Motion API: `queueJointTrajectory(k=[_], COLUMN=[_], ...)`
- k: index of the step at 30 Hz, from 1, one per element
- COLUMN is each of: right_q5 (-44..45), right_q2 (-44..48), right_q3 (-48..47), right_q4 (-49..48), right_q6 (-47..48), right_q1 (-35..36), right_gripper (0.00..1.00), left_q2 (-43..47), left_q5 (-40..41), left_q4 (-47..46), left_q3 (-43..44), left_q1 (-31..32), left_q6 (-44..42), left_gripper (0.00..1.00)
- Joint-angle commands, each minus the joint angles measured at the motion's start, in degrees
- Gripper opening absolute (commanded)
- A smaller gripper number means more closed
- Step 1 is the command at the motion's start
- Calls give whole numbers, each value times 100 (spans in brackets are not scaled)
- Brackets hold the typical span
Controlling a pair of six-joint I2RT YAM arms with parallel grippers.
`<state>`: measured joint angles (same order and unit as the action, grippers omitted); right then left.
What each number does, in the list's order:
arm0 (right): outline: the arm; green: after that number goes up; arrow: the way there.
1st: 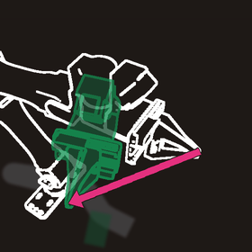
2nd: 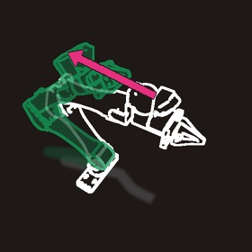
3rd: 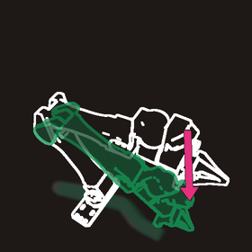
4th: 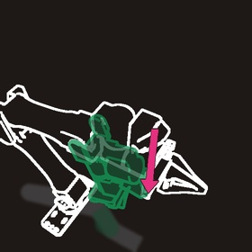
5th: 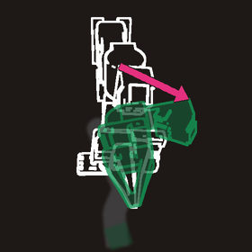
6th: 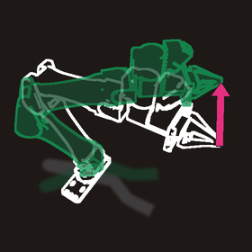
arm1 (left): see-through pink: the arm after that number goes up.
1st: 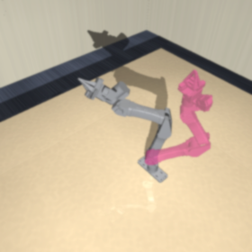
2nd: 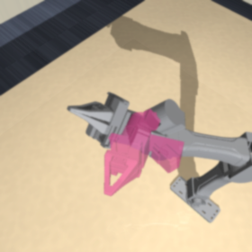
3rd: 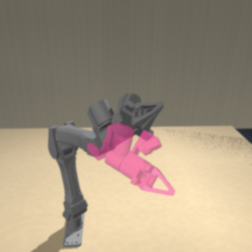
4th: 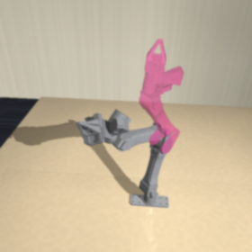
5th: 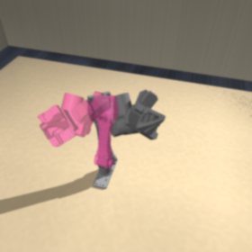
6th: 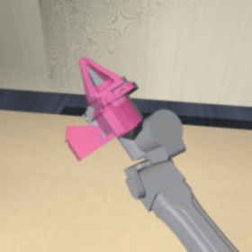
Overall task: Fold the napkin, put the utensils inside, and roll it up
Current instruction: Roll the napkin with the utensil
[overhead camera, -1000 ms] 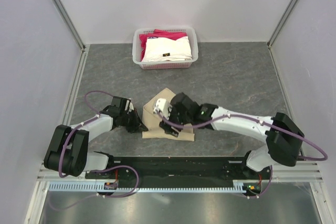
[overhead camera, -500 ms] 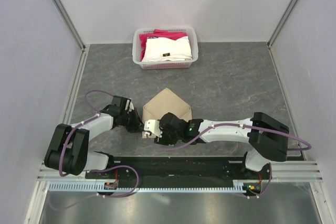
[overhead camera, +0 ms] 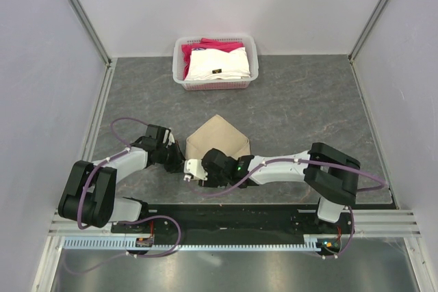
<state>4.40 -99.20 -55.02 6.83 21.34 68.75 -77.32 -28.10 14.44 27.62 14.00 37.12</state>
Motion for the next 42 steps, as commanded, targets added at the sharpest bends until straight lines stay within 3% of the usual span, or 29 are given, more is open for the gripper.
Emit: queueJointTrajectory(k=[1,8,12,16,19,22,28,32,36,42], right_q5=[113,-255,-817,-1502,-1995,-2329,-3348,-3788,-4473,-5229], right_q2=[-196,-460,-802,-1057,-1224,-1356,-1515,-1847,-2182,-2657], right_q3=[-246,-412,-728,-1045,-1273,-1511,-1985,-2388,-2566,-2566], right_q4=[-103,300,872,1478,1953,2383,3034,3534,3843,3914], right_q6=[177,160,107,-69,-174,-262,-534,-658,-746,-886], right_q1=[-2,-116,-256,-467,-661,-845,-1337,-1645,-1847,-2006], right_gripper=[51,41,26,21,19,18,16,14,15,15], left_q2=[-99,-73,6,365,612,893,1175,1359,1404,1369], left_q5=[217,94,-82,321,735,1034,1079,597,270,-240], left_q4=[86,-2,-99,217,586,815,789,394,-28,-669], left_q3=[77,86,165,428,552,543,332,157,-151,-441], left_q1=[15,15,15,-2,-90,-143,-152,-134,-126,-73], left_q6=[-302,-320,-337,-399,-399,-364,-329,-320,-232,-127], left_gripper=[2,2,3,38,55,64,70,73,82,84])
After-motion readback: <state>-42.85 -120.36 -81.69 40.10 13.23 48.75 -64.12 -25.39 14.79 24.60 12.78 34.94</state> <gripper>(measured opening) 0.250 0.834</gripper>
